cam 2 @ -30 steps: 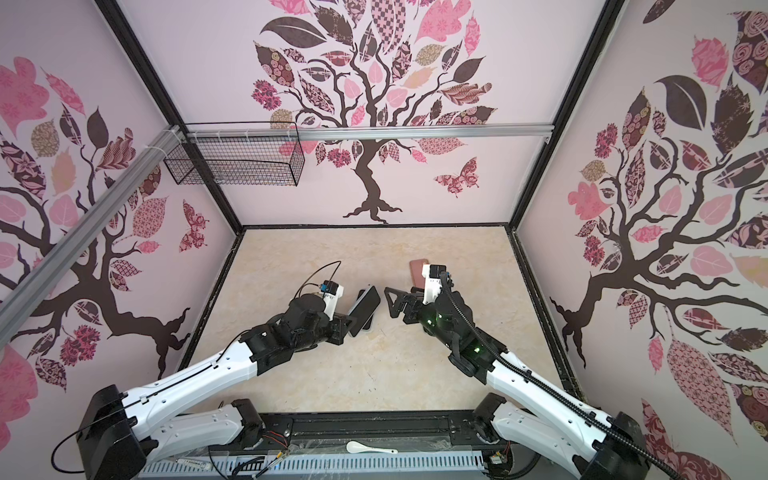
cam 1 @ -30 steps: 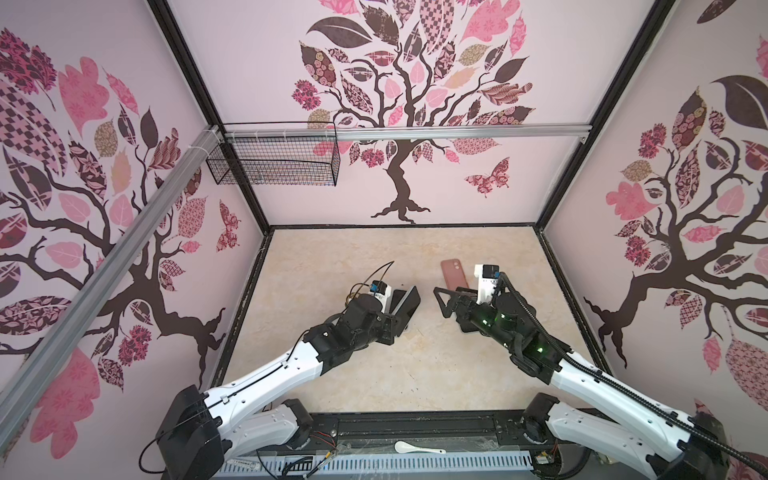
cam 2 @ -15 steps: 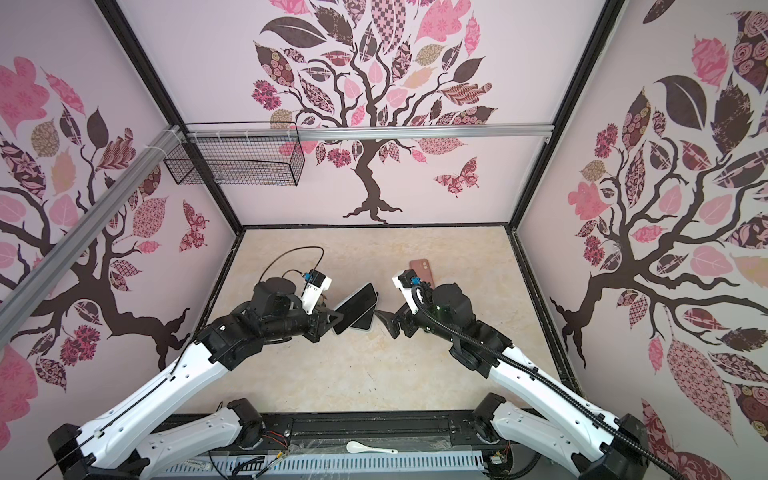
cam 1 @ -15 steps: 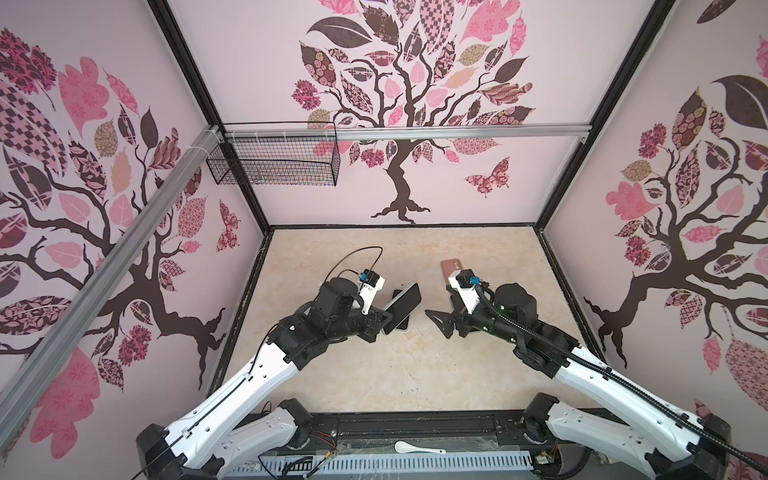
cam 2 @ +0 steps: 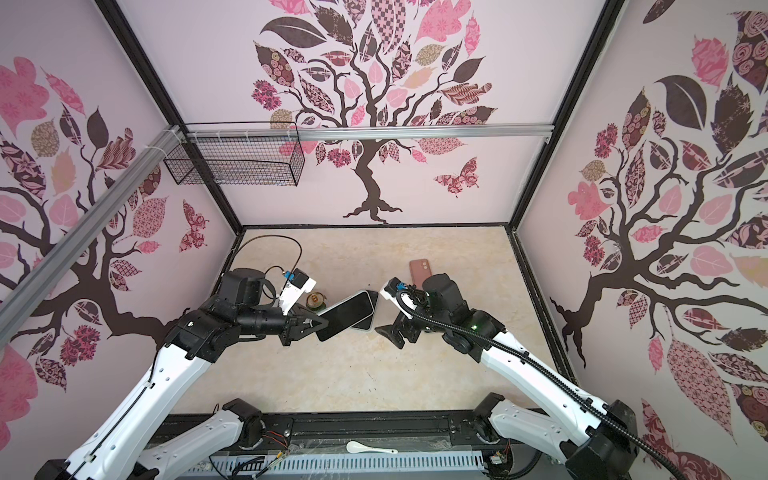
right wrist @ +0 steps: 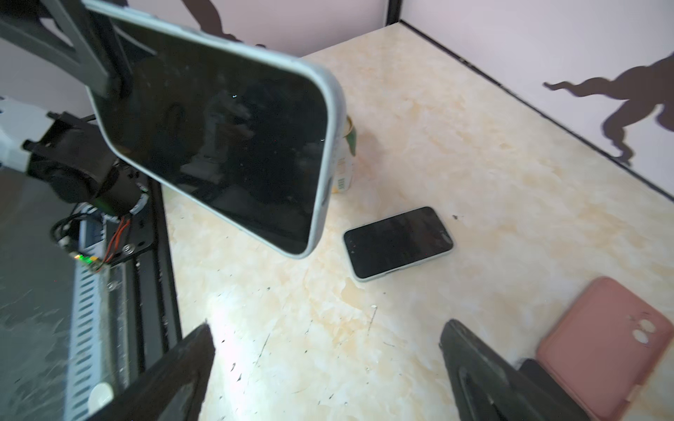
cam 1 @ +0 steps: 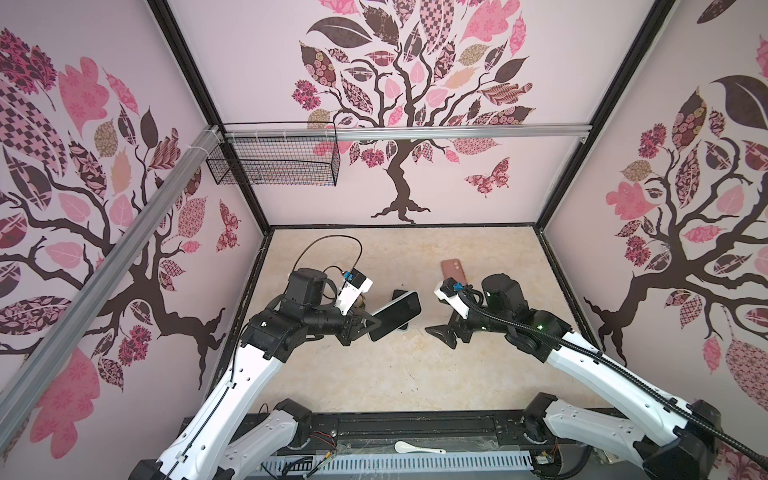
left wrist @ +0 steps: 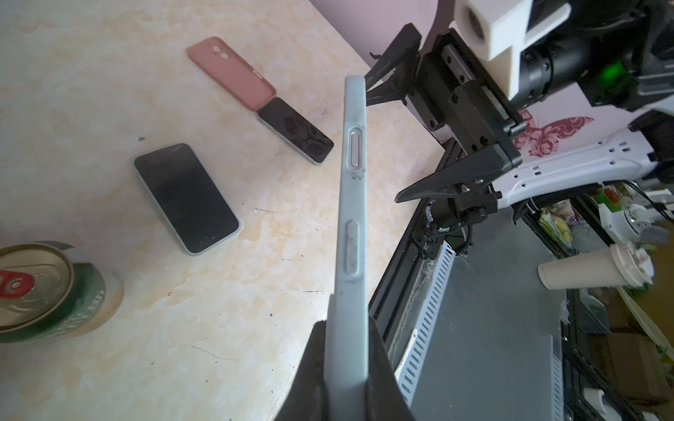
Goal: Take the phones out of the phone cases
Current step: 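Reach the right gripper to the phone's free end held by the left gripper, then grip the phone's free end with the right gripper while the left gripper holds the case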
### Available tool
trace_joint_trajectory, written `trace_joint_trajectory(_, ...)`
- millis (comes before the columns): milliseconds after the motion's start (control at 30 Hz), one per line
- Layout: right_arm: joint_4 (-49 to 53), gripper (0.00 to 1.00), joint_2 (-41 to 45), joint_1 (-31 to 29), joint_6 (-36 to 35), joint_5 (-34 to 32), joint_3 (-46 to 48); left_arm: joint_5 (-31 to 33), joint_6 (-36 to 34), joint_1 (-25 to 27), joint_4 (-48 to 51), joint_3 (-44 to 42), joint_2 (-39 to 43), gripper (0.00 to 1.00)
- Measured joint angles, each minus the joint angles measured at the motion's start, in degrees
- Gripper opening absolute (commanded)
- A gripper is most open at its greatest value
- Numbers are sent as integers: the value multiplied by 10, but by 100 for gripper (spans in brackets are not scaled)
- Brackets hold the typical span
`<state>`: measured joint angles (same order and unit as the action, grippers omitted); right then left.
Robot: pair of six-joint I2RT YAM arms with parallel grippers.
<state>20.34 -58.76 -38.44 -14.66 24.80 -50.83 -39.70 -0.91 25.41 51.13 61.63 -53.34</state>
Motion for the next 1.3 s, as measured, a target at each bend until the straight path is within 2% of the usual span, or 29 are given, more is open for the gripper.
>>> trace_joint_trajectory(233,87,93,-1,0,-41,76,-37,-33,-35,0,8,0,41,0)
trace_joint_trajectory(467,105,78,17,0,-72,115,-31,-104,-92,0,23,-1,24,0)
trace_joint_trajectory(667,104,75,35,0,-143,147,-31,-109,-135,0,31,-1,26,0)
trace_joint_trajectory(700,107,79,34,0,-161,151,-31,-109,-143,0,32,-1,26,0)
trace_joint_trajectory(800,122,79,30,0,-212,154,-31,-106,-167,0,37,-1,24,0)
trace_joint_trajectory(1000,150,70,-9,0,-265,155,-54,-88,-218,0,51,-1,3,0)
trace_joint_trajectory(1167,148,61,-42,0,-267,160,-69,-87,-250,0,76,0,-22,0)
trace_joint_trajectory(1300,139,49,-43,0,-262,167,-67,-89,-264,0,88,0,-29,0)
